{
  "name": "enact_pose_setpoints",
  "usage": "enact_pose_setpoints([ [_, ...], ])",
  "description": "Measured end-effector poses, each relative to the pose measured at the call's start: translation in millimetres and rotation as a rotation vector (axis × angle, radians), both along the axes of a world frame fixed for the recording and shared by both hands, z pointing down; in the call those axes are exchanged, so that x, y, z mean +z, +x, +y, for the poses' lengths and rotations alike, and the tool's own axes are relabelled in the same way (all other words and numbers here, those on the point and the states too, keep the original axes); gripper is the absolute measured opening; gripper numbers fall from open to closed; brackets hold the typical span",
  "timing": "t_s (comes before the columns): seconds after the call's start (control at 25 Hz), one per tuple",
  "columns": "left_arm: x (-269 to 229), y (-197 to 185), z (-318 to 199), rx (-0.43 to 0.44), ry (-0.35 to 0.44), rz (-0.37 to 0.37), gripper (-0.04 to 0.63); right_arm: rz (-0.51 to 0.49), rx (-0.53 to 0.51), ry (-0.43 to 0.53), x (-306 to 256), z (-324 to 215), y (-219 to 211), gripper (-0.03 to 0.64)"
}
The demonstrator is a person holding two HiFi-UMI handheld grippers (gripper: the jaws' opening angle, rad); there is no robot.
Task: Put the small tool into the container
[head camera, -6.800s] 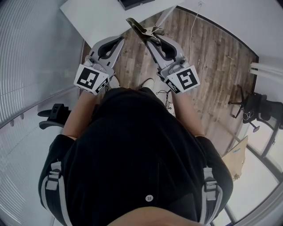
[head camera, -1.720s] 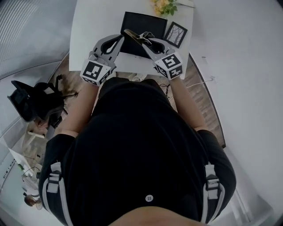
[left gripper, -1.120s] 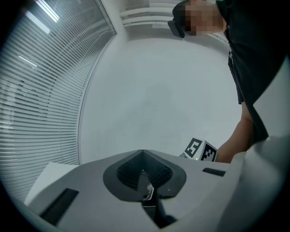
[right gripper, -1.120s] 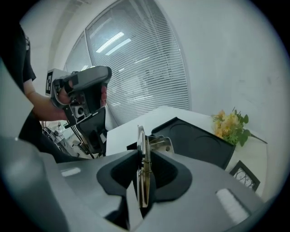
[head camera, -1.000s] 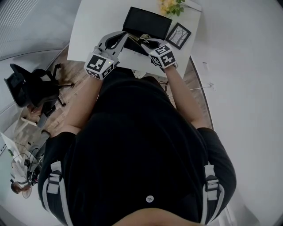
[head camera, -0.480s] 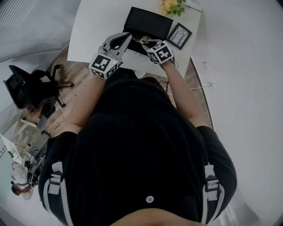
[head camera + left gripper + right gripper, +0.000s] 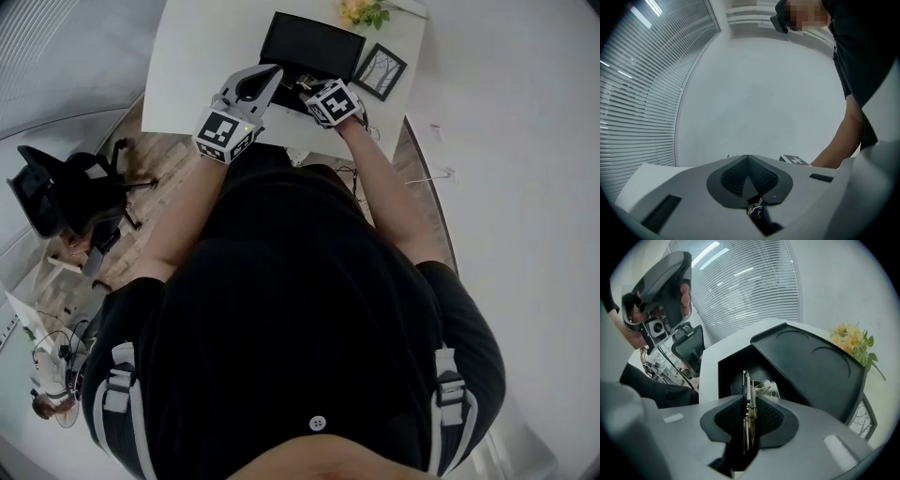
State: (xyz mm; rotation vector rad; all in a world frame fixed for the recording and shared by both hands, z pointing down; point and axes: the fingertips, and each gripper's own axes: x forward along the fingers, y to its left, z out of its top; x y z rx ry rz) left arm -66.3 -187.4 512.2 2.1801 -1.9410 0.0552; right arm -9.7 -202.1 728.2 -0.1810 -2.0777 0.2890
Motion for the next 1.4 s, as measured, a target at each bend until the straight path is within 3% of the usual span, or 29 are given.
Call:
enact_pose_setpoints([
  [0.28,-1.7,1.9,0.1,0.005,-0.001,-0.011,0.008,0.061,-0.017,0.050,5.7,-2.9,4.6,0.101],
  [0.56,-3.5,-1.4,0.1,-0.008,0.004,-0.017,0.008,0.090,-0.064,0.011,9.3,16.5,1.1,0.103],
  [0.92,-3.1,-3.6,2.6,-0.017,0.001,-0.019,0.008,0.078,-0.014,0.043,6.9,-0.4,3.8,0.168],
  [1.2,-4.7,-4.9,0.3,-0.019,-0.005,-0.030,0.008,0.009,0.003,0.141,-16.5,-24.1,0.2,0.190],
  [1.28,-6.6,-4.1,0.2,-0.021,-0.008,-0.035,0.008,-0.020,0.050,0.111,-30.3,-29.3,4.2,0.190],
  [1.4,-8.8,-5.1,-1.8,-0.025,-0.012,-0.036,0.008,-0.156,0.161,-0.060,-61.7,-28.4,-3.5,0.189],
])
